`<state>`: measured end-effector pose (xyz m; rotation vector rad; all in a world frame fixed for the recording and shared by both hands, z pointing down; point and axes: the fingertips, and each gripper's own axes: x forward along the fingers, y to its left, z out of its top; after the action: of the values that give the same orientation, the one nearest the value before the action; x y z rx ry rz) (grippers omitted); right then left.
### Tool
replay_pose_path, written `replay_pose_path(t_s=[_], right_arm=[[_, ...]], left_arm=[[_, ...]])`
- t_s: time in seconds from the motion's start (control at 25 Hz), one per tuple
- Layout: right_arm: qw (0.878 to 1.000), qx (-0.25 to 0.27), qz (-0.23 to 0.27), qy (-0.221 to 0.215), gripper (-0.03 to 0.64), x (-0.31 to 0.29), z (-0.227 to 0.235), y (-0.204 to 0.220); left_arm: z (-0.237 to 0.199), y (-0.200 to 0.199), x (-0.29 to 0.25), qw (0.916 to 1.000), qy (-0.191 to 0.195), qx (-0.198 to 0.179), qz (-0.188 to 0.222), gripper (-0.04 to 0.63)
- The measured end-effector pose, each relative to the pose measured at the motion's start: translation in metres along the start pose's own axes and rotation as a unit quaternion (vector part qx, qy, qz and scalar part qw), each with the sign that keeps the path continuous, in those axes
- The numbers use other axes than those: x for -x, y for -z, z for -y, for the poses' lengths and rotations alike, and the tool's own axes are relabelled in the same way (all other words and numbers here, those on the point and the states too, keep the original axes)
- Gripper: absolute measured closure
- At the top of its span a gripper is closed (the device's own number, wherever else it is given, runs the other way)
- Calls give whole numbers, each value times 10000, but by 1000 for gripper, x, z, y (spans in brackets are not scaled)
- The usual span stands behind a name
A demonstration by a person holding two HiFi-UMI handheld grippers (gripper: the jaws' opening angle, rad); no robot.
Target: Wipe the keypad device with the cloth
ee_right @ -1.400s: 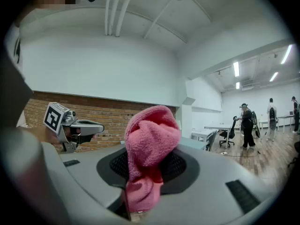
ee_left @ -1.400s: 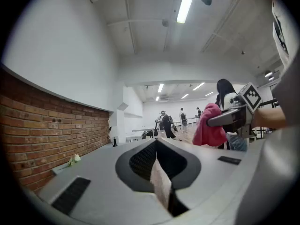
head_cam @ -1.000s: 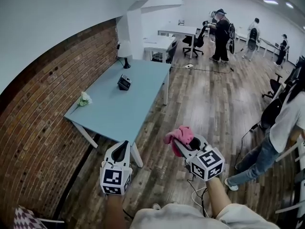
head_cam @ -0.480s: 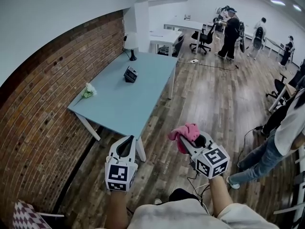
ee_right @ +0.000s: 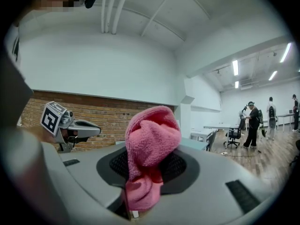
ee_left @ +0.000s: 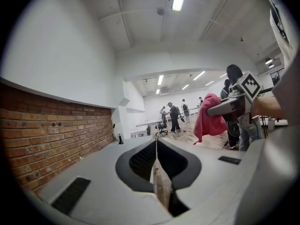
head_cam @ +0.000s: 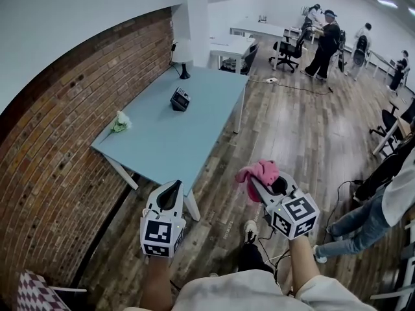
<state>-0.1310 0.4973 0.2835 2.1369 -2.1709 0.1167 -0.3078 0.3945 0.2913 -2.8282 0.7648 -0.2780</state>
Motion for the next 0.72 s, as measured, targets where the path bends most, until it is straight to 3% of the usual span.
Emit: replay_pose_path(t_s=[0.72], right_arm=[[9983,11,-179,-550,479,-156,214,-17]], left_arm=[[-34,-36,-237,9970,-697,198,-264,580]])
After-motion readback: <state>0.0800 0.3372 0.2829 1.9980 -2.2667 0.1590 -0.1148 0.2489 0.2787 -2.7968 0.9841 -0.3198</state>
